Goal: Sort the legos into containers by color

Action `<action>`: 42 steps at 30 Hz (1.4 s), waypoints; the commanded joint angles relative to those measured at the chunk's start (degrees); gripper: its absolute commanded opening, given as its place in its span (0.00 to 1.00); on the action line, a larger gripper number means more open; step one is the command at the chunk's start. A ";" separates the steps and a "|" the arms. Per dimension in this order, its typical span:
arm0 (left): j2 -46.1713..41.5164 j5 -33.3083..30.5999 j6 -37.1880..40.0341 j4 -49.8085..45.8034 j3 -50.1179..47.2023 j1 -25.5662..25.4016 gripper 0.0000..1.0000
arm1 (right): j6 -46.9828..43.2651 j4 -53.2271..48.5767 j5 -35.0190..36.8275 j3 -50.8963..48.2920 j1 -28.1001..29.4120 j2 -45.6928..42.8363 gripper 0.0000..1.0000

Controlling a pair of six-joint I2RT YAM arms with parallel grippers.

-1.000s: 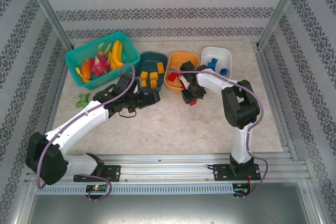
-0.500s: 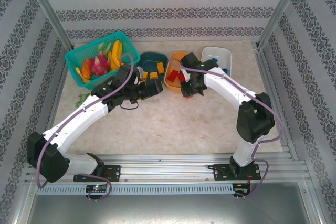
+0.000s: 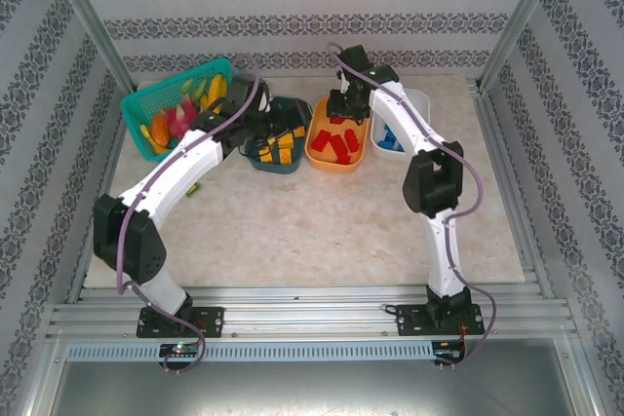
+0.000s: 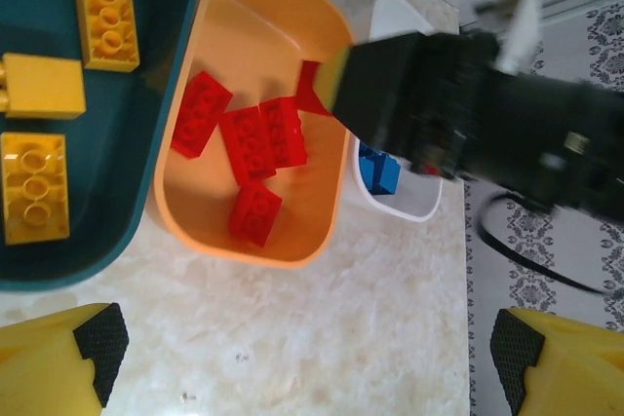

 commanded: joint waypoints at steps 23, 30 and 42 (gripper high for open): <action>13.47 2.42 4.57 2.29 13.60 1.14 0.97 | 0.97 -6.44 -0.59 17.92 -3.30 17.73 0.57; 8.85 1.06 4.57 0.22 11.09 1.13 0.97 | -0.65 -5.26 1.29 14.96 -2.25 8.36 0.58; -14.32 -6.77 5.28 -10.85 -9.95 1.20 0.98 | 4.13 16.23 9.73 -36.54 1.70 -34.95 0.68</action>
